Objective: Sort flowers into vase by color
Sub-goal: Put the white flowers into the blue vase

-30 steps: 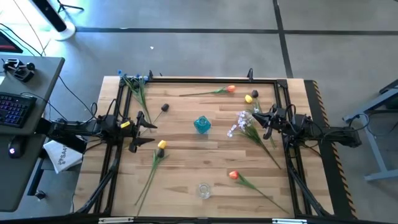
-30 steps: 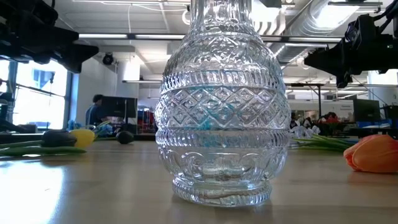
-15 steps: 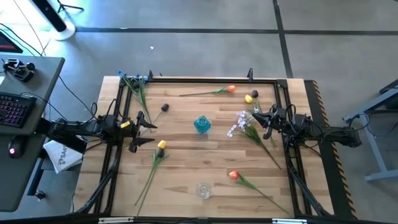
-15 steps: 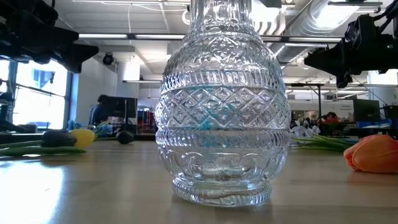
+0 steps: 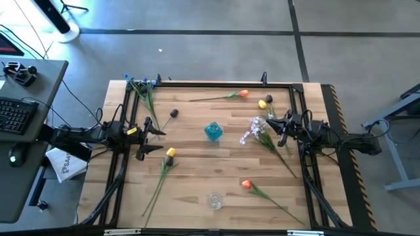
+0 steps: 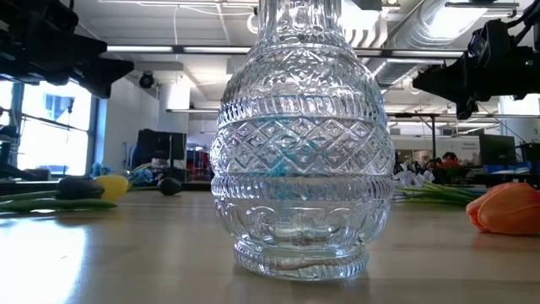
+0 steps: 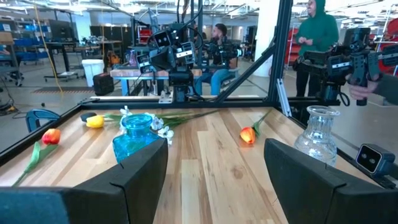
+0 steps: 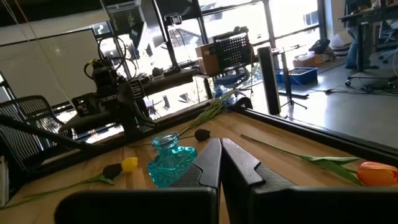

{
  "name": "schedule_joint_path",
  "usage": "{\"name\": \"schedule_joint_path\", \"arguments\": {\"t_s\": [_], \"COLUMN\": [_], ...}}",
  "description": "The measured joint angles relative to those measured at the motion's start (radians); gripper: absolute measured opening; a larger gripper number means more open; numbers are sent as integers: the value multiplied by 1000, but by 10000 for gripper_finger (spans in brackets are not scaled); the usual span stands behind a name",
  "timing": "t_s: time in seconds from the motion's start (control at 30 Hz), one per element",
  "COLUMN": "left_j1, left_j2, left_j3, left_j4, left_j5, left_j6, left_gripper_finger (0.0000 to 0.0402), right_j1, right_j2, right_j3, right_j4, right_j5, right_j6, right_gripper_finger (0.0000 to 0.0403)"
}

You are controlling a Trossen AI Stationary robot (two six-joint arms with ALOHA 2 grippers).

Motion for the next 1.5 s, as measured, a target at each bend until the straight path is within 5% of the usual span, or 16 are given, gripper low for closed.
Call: {"name": "schedule_joint_path", "arguments": {"t_s": [0.37,0.63,0.87,1.07,1.5], "left_j1": [1,1,1,1,1], "left_j2": [4,4,3,3,3], "left_j3": [0,0,0,0,0], "left_j4": [93,119,113,114,118], "left_j5": [-24,-33,-34,-34,-34], "left_j6": [26,27,24,1,0], "left_gripper_finger": [254,254,254,254,254], "right_j1": [24,72,81,82,81], "right_j2": [79,476,836,1027,1310], "right_j3": [122,490,714,705,588], "right_j4": [145,-455,-932,-1047,-950], "right_j5": [-42,73,-126,-327,-316], "right_j6": [58,238,507,636,639], "right_gripper_finger": [0,19,110,184,203]}}
